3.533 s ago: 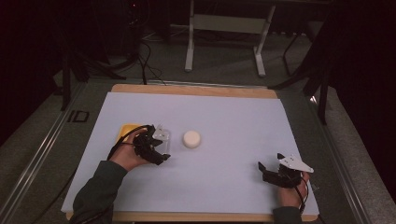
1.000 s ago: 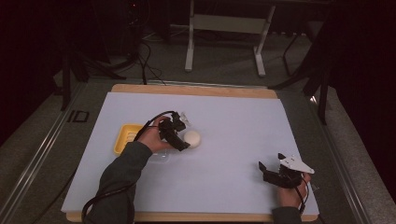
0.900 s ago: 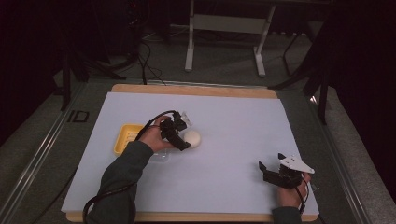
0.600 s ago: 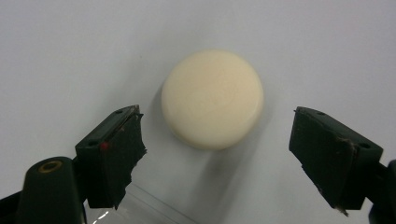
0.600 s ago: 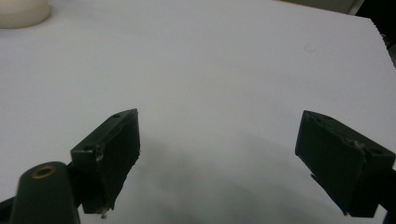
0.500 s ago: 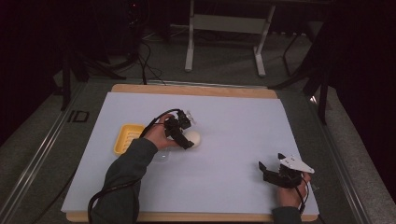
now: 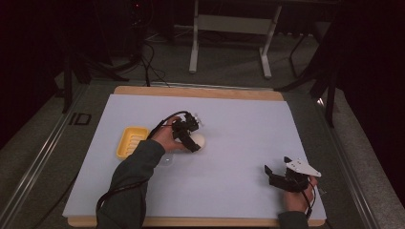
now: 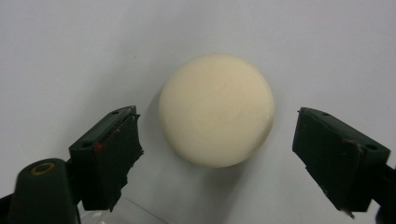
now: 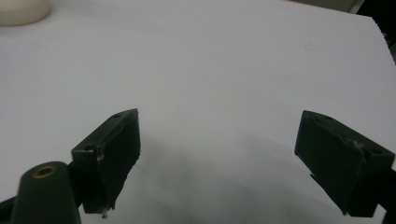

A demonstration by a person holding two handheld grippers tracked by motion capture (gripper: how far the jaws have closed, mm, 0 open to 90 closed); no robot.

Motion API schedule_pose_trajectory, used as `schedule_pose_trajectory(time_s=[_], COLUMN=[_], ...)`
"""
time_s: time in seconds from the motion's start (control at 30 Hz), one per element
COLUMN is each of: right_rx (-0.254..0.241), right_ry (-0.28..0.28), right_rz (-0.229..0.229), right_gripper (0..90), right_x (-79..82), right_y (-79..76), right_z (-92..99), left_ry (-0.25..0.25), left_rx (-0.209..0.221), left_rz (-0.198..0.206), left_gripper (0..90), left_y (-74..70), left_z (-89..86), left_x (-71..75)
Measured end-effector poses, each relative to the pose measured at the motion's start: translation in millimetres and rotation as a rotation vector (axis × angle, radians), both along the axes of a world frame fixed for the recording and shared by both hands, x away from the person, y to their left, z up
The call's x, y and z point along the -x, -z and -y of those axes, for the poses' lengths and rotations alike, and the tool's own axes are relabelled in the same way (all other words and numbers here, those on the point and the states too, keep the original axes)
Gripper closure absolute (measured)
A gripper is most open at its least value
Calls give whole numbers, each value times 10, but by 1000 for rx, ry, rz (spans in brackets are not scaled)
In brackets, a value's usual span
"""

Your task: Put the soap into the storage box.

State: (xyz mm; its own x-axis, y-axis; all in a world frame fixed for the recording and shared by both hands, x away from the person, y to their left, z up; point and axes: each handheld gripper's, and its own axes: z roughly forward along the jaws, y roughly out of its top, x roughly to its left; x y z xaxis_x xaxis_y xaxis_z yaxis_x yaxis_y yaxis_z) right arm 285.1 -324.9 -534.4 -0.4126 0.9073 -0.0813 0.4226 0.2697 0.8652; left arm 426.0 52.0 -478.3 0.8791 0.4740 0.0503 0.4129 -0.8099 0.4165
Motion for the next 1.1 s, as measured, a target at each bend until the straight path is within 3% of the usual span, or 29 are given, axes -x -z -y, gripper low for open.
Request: schedule_pose_trajectory(time_s=[0.73,1.1], right_rx=[2,4], right_ry=[-2,-4], right_rz=[-3,-5], right_gripper=[142,142], right_x=[-3,-6], right_y=[1,1], right_z=[-2,-2], left_ry=[-16,-9], left_rx=[-17,-66], left_rz=[-46,-56], left_gripper=[150,157], left_y=[186,270], left_z=[151,222], left_x=[-143,-164])
